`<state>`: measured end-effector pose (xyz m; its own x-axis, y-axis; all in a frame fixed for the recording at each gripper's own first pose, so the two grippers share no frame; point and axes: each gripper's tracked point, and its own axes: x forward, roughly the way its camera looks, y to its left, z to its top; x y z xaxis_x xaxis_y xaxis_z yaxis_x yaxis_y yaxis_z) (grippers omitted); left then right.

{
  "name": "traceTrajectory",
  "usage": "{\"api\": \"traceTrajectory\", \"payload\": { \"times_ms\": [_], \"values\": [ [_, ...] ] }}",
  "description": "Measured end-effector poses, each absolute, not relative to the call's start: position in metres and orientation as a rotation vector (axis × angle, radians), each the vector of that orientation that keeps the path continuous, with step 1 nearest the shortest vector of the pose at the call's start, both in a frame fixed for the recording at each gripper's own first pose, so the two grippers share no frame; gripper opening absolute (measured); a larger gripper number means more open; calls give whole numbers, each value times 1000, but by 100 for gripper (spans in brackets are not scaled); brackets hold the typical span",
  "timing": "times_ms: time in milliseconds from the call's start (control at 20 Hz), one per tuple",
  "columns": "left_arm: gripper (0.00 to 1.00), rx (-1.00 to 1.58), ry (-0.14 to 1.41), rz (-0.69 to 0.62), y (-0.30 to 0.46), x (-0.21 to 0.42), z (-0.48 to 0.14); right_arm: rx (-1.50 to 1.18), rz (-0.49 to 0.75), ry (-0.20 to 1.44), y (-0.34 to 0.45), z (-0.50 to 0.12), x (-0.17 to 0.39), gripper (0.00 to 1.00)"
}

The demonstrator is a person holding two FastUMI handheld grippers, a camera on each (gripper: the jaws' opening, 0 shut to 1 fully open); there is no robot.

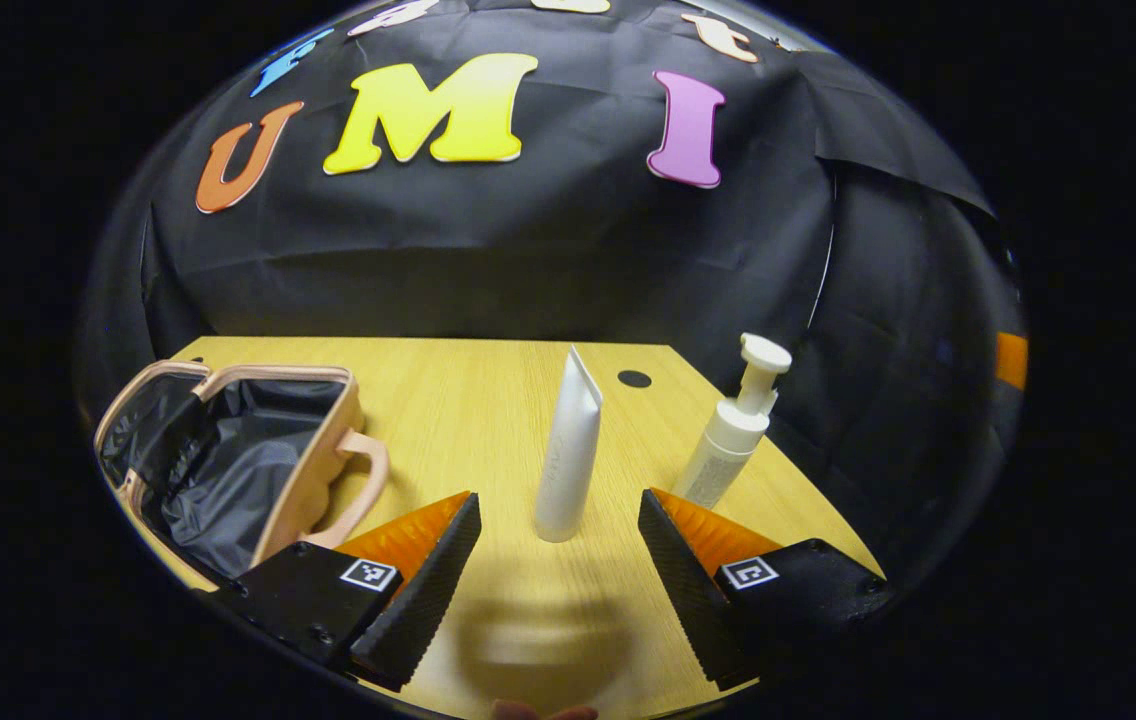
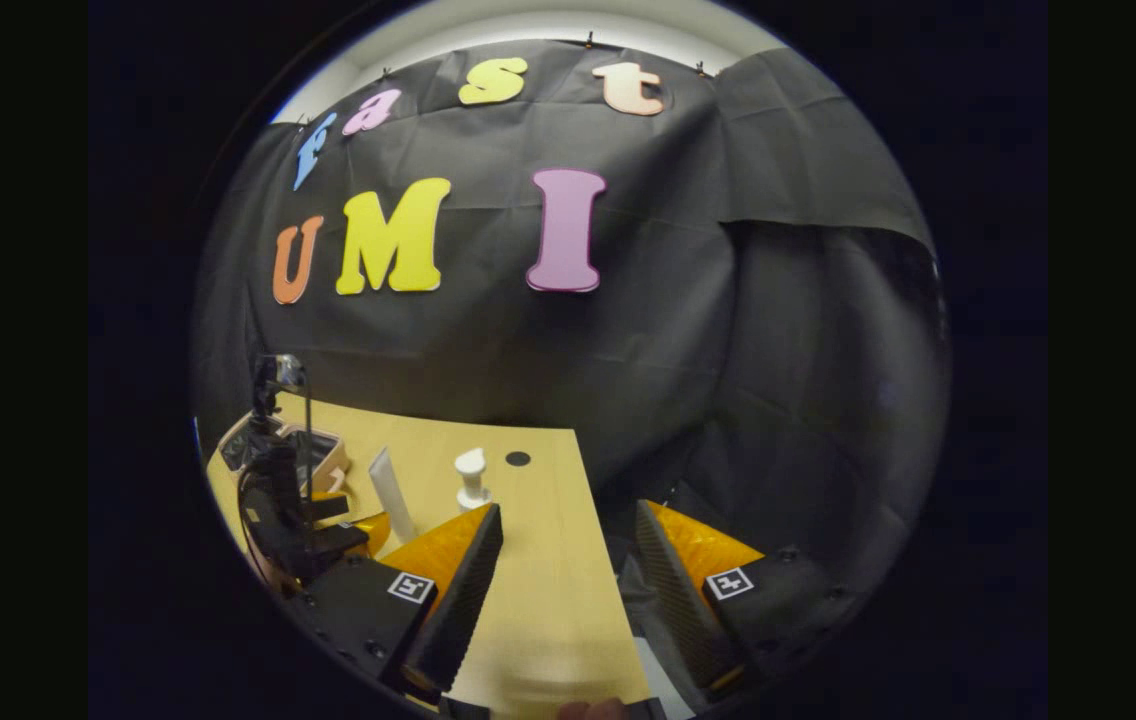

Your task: First open the suitcase, pack the skin care products into it, and then close the suitcase.

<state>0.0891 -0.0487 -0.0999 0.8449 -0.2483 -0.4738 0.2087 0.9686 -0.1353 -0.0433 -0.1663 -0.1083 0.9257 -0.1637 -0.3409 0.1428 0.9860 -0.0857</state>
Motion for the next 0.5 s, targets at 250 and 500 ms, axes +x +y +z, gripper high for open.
{"api": "traceTrajectory", "payload": {
  "times_ms": [250, 500],
  "values": [
    [100, -78, 538, -215, -61, 115, -130, -52, -201, 404, -182, -119, -57, 79],
    [93, -60, 551, -198, -59, 140, -145, -30, -207, 435, -184, -126, -55, 80]
  ]
}}
